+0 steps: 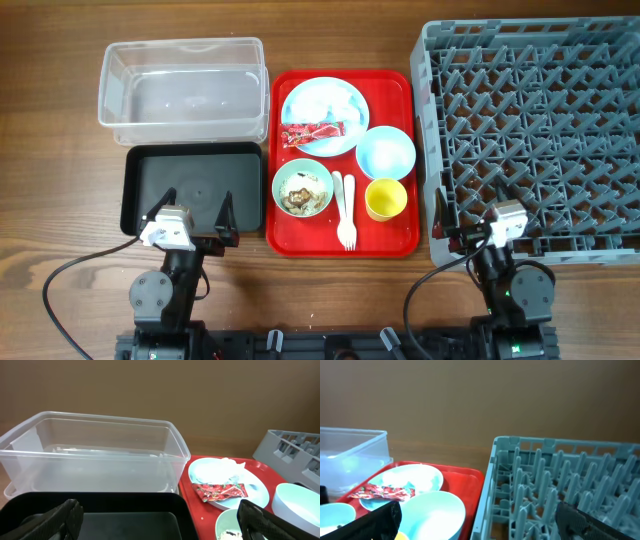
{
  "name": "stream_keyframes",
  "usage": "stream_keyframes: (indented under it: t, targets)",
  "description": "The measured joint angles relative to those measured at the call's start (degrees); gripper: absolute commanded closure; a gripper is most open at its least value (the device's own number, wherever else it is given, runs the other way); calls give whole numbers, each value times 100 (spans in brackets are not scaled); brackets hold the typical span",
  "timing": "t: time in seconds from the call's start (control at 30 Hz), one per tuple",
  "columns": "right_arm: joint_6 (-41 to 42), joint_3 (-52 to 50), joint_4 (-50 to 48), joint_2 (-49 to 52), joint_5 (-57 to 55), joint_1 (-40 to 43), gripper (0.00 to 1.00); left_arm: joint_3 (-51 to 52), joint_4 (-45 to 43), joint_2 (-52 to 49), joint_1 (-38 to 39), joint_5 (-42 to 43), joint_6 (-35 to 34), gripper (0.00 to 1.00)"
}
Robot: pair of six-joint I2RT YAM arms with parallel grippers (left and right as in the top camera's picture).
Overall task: Sort waste into correct bins and load items into the dishwasher rack
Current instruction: 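Raise the left gripper from rest toward the red tray, then reach the left gripper to the blue plate and grasp the white tissue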
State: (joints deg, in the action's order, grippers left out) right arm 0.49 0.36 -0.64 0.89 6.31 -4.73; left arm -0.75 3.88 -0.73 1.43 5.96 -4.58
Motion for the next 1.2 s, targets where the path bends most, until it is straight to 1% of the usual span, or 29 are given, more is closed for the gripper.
stream_keyframes:
  t: [0.1, 0.2, 0.33, 0.4, 0.53, 0.57, 0.6, 0.67, 0.77, 0.83, 0.93, 1.03, 1.13, 1.2]
  targets:
    - [275, 76, 400, 7, -146, 0, 1, -46, 129, -48, 0, -2, -87, 0]
    - [385, 409, 846, 173, -254, 0, 0, -295, 520, -352, 0, 9, -201, 0]
    - [450, 1366, 1486, 815, -339, 0, 0, -1185, 1237, -1307, 0, 15, -289, 0]
    - [463, 1812, 1759, 1222, -354, 0, 0, -1738, 1574, -1910, 0, 15, -308, 0]
    - [487, 2942, 2734, 2378, -361, -4, 0, -3123, 2653, -3530, 0, 13, -339, 0]
    - [494, 3268, 3093, 2739, -358, -7, 0, -3303, 2830, -3720, 0, 17, -343, 0]
    - [529, 3539, 3355, 3018, -358, -7, 0, -3862, 3283, -4356, 0, 15, -345, 0]
    - [577, 4054, 3998, 3530, -356, -7, 0, -4583, 4109, -5053, 0, 15, -350, 0]
    - [597, 4913, 4798, 4376, -358, -7, 0, -5786, 4990, -6192, 0, 17, -345, 0]
    - [601, 5095, 5007, 4581, -356, -7, 0, -5932, 5147, -6393, 0, 28, -345, 0]
    - [616, 5176, 5104, 4787, -326, -7, 0, -5954, 4894, -6572, 0, 245, -348, 0]
    - [619, 5176, 5080, 4802, -289, -7, 0, -5976, 4059, -6599, 44, 505, -369, 0]
    - [619, 5176, 5053, 4802, -286, -7, 0, -6144, 3442, -6843, 330, 605, -470, 0]
    - [619, 5176, 5053, 4802, -278, -7, 0, -6395, 3058, -7224, 629, 632, -490, 0]
